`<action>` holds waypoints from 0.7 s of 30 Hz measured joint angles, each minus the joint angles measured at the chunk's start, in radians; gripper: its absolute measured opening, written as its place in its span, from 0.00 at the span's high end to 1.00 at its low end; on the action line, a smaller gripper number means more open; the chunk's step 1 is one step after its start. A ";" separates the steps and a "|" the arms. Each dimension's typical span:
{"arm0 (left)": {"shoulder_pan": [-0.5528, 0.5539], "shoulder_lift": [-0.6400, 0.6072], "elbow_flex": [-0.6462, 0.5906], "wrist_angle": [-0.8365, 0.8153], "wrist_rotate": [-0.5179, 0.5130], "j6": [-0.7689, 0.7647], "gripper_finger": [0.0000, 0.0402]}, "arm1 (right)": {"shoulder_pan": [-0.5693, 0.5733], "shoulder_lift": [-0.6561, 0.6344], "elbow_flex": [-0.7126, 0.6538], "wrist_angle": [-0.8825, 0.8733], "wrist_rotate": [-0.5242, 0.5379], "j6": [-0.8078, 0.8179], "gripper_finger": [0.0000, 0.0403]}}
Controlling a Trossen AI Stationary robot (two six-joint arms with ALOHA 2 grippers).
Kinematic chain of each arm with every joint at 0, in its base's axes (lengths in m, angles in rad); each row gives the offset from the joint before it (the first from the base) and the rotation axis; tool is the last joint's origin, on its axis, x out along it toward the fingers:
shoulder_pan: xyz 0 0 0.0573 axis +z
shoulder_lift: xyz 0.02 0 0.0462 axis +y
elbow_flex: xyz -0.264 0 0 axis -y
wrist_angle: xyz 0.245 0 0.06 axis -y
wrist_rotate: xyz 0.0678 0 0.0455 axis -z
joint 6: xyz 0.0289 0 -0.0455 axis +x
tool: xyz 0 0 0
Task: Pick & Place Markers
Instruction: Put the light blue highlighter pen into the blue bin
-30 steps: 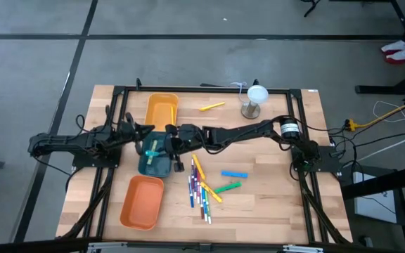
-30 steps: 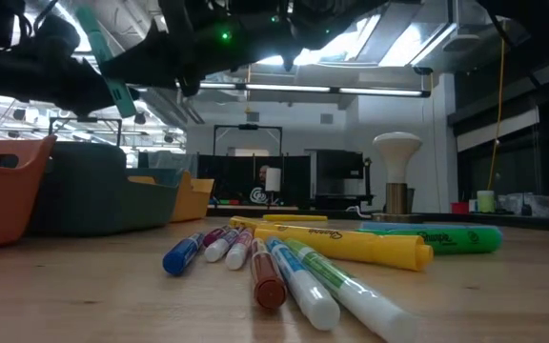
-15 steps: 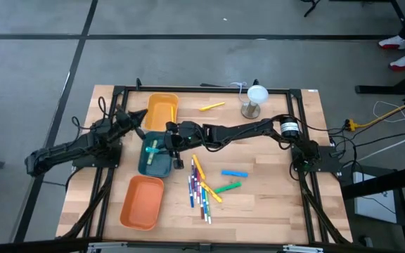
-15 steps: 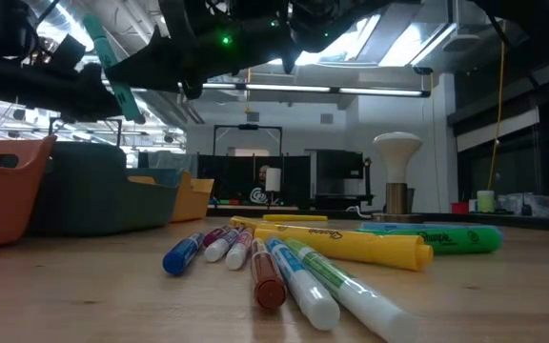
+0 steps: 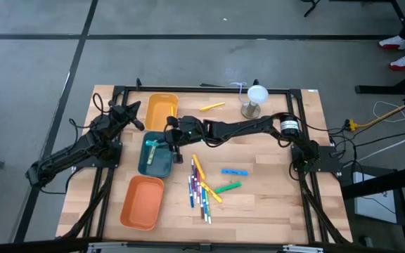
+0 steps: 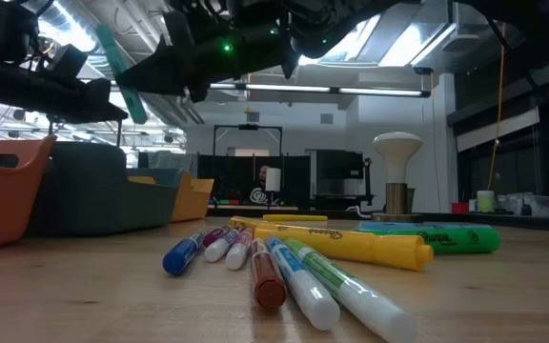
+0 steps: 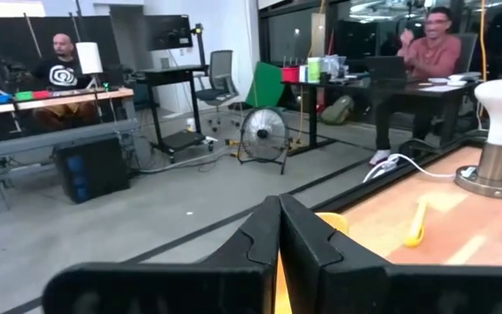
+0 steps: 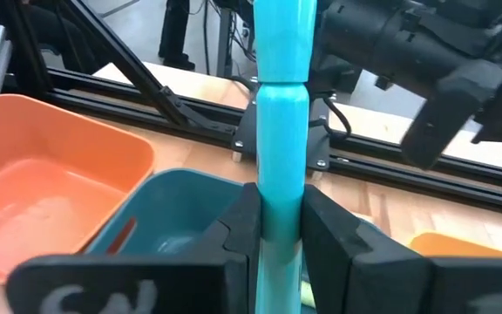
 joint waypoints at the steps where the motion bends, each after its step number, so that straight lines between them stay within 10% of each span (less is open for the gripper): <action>1: 0.000 0.000 0.000 0.000 0.001 0.000 0.98 | -0.001 0.000 0.000 0.000 0.000 -0.009 0.84; 21: -0.002 0.000 0.000 0.000 0.002 0.000 0.98 | 0.005 0.000 -0.012 -0.024 -0.003 -0.042 0.82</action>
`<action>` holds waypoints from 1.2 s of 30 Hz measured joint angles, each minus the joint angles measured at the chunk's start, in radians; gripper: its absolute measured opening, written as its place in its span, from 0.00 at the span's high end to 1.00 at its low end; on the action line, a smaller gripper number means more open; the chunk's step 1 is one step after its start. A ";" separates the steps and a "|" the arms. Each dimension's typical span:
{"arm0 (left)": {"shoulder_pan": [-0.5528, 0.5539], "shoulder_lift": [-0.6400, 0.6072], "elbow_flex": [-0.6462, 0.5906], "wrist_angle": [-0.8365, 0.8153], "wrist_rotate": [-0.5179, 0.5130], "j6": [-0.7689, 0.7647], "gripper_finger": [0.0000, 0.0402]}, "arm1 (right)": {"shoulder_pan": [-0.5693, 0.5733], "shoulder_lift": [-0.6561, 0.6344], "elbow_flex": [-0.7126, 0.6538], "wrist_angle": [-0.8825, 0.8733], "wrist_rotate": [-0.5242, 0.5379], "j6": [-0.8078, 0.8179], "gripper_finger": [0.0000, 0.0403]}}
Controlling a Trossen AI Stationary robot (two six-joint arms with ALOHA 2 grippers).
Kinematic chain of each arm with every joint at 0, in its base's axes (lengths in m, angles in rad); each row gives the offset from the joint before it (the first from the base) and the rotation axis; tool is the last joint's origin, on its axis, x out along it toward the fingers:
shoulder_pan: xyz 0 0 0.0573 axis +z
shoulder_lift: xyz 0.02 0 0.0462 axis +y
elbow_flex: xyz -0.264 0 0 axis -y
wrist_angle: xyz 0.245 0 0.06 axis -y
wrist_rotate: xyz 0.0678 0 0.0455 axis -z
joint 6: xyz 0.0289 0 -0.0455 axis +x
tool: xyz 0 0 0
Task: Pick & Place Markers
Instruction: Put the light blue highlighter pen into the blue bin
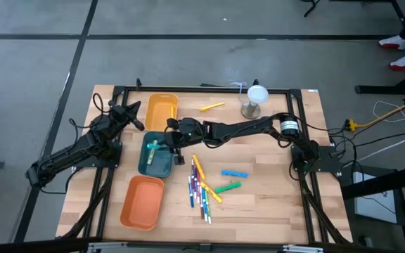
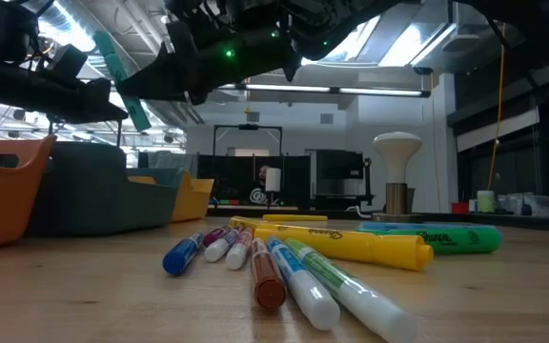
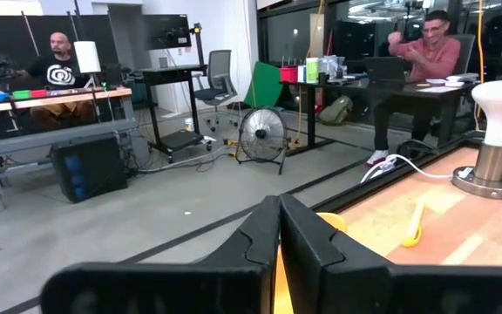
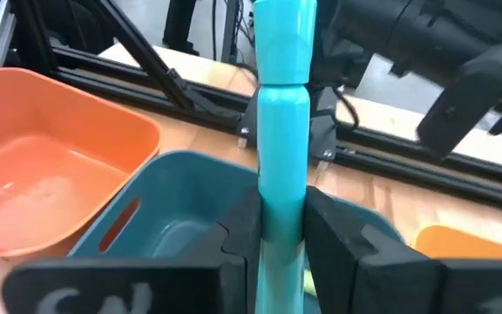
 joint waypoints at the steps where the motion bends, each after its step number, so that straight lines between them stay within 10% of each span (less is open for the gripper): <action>1: 0.000 0.000 0.000 0.000 0.000 0.000 0.98 | 0.001 0.000 0.000 -0.002 0.000 0.006 0.82; 36: 0.000 0.000 0.000 0.000 0.000 0.000 0.98 | -0.006 0.098 0.000 0.056 0.022 -0.012 0.81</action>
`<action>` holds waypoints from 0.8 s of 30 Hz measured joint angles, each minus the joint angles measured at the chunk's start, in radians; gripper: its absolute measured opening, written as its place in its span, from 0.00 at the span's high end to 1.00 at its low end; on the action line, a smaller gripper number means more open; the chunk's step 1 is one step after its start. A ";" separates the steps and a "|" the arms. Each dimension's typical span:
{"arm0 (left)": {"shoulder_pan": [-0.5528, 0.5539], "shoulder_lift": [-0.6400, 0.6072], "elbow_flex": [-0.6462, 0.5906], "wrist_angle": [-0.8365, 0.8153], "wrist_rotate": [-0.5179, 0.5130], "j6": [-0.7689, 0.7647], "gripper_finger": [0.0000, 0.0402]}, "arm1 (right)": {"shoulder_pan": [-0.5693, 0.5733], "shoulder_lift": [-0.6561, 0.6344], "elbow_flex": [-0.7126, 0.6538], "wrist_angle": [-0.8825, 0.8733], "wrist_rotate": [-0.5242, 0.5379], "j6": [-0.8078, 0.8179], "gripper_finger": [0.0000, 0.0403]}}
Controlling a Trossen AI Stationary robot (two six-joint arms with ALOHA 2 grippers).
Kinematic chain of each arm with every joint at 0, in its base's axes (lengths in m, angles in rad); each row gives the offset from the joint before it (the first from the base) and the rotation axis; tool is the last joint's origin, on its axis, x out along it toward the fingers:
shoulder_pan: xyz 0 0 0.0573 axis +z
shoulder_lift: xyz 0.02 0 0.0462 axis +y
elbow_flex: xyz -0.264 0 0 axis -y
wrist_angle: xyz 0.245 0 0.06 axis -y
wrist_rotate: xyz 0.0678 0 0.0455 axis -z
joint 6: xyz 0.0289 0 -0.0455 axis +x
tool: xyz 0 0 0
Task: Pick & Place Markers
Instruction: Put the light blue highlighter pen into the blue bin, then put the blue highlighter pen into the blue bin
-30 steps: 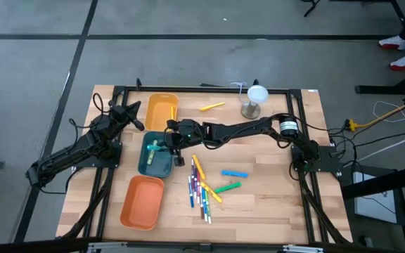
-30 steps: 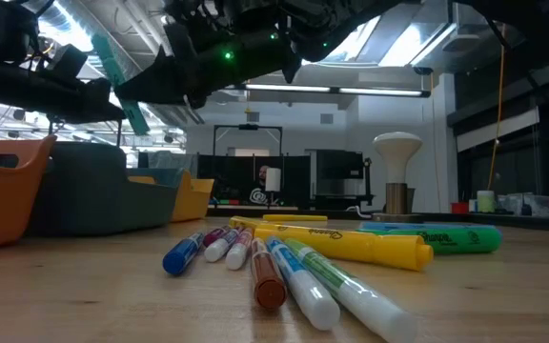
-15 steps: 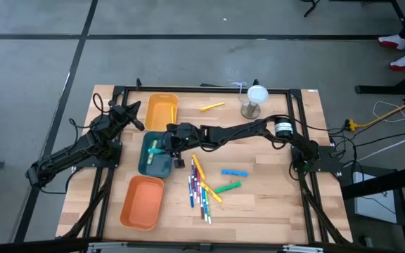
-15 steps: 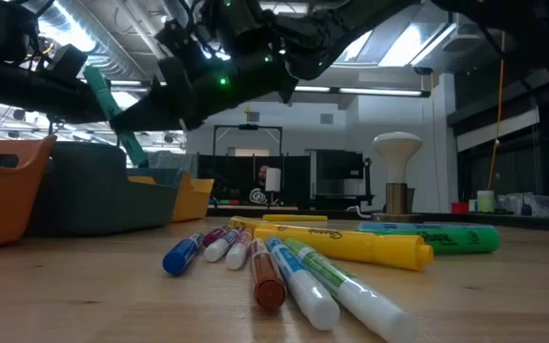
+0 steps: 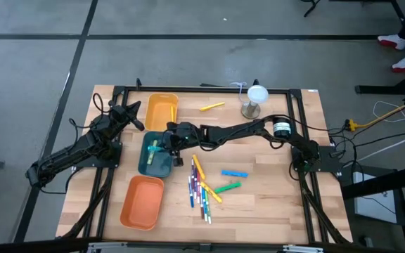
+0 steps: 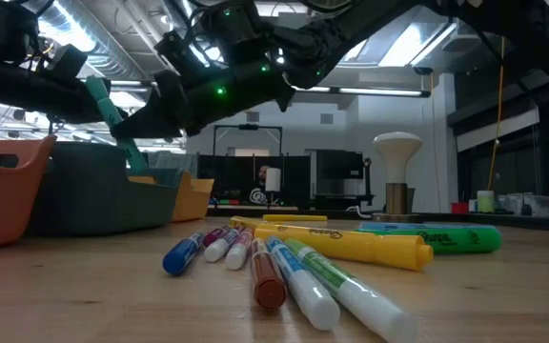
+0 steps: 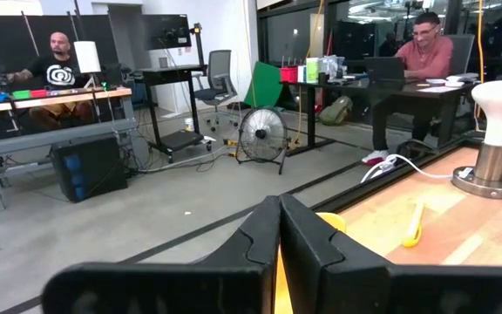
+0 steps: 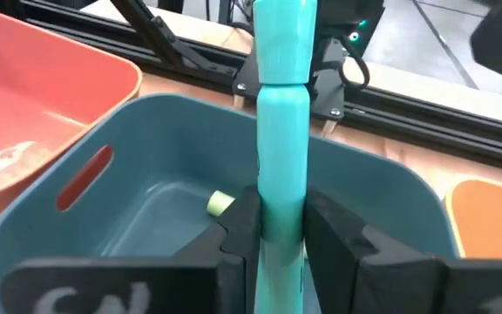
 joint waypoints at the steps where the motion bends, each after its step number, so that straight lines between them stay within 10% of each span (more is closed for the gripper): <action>1: 0.000 0.000 0.000 0.000 0.000 0.000 0.98 | 0.000 0.000 0.000 0.006 0.011 0.000 0.80; 24: 0.000 0.000 0.000 0.000 0.000 0.000 0.98 | -0.011 0.000 0.000 0.039 0.095 0.061 0.47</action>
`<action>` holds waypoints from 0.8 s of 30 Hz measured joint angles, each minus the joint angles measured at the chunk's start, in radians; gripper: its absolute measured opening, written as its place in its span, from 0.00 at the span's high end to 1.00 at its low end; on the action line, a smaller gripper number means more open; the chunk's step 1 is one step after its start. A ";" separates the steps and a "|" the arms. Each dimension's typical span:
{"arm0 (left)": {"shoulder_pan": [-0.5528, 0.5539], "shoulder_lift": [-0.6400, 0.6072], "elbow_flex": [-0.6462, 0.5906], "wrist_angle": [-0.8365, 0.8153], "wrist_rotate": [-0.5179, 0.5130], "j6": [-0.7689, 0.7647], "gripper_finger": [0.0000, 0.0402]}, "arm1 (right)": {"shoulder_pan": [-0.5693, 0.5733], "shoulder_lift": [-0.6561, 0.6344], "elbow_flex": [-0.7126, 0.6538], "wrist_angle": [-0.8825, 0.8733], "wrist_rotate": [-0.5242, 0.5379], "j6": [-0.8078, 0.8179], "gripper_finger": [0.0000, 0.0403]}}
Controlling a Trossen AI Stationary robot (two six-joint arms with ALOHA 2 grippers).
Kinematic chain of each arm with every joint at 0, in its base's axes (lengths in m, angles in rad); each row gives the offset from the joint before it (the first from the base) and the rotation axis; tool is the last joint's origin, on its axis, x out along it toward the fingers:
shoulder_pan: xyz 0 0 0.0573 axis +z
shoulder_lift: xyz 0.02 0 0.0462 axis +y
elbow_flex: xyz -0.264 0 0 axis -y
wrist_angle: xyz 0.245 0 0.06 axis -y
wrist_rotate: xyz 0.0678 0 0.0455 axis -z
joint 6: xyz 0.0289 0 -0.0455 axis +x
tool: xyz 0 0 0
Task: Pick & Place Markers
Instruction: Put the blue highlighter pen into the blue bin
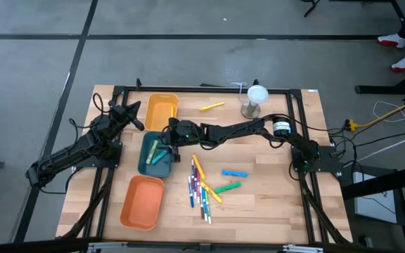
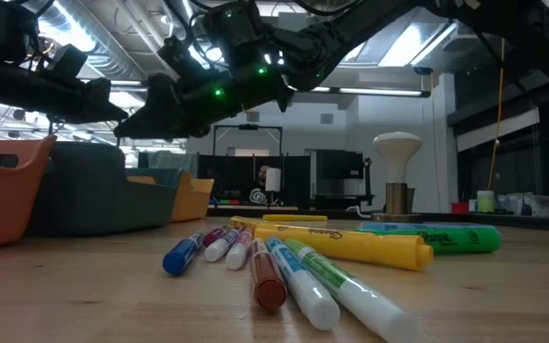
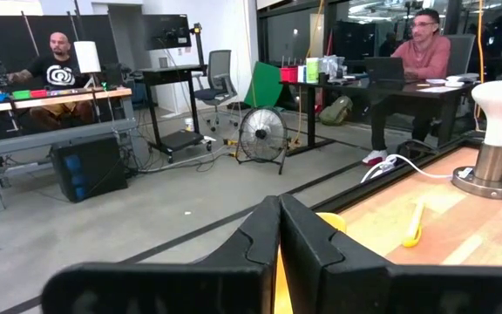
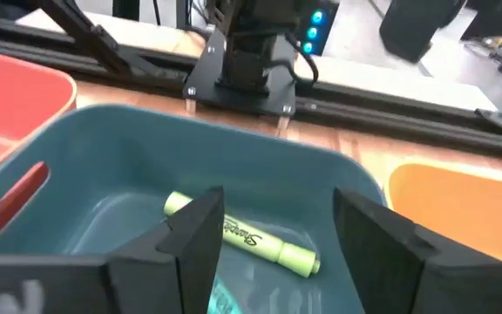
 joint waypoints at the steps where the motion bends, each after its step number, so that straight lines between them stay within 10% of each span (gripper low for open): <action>1: 0.000 0.000 0.000 0.000 0.000 0.000 0.97 | 0.000 0.000 0.000 0.015 0.000 0.001 0.47; 16: 0.000 0.000 0.000 0.000 0.000 0.000 0.97 | 0.024 -0.004 0.003 -0.006 -0.002 0.103 0.47; 24: 0.000 0.000 0.000 0.000 0.000 0.000 0.98 | 0.038 -0.006 0.136 -0.353 -0.037 0.108 0.47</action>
